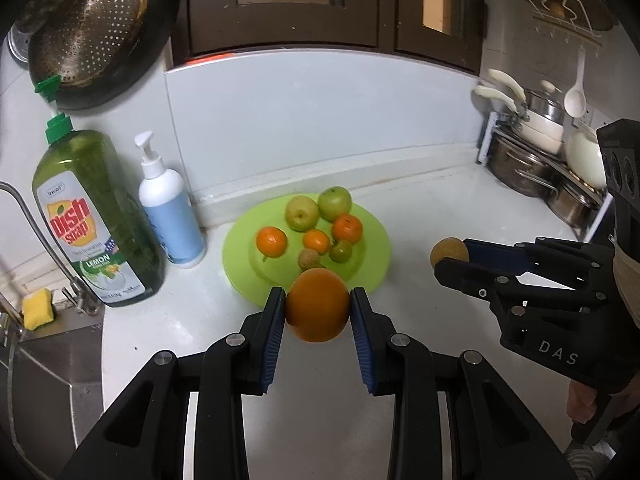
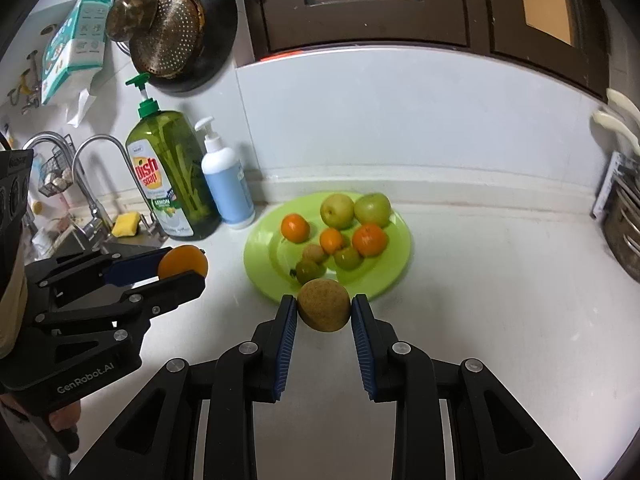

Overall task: Organize fruits
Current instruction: 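Carry the orange in the left tool to the plate while the right tool carries the kiwi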

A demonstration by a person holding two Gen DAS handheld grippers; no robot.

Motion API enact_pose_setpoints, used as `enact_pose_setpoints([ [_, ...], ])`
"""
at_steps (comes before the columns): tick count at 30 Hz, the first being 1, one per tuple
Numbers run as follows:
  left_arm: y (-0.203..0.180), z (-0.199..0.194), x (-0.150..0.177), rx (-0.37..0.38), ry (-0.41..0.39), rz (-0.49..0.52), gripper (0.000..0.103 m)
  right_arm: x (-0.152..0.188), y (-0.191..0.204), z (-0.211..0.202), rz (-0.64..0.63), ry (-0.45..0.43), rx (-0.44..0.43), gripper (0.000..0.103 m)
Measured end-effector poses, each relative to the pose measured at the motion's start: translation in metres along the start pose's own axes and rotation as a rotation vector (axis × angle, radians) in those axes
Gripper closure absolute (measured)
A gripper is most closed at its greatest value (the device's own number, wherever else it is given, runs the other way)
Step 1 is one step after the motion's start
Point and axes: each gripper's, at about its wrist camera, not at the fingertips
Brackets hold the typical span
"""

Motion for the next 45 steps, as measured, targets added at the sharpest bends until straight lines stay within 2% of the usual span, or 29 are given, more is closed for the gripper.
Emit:
enact_pose_setpoints([
  [11,0.018,0.018,-0.022,-0.029,0.001,-0.045,0.070,-0.030,-0.001,0.021,-0.023,-0.005,-0.013,0.073],
  [18,0.032,0.043,-0.035,-0.026,0.029,-0.080,0.070,-0.046,-0.003,0.042,-0.028,0.006,-0.012,0.073],
  [29,0.048,0.091,-0.045,-0.017,0.092,-0.103,0.070,-0.059,-0.014,0.095,-0.009,0.094,-0.029,0.073],
  [45,0.054,0.147,-0.044,0.027,0.179,-0.110,0.070,-0.048,-0.020,0.147,0.014,0.214,-0.049,0.073],
])
Point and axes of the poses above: each gripper's, at about its wrist camera, not at the fingertips, and z roughly the way its jaws point, y to its left, x to its underside, and after that the axes turned 9 degrees about y, right-handed
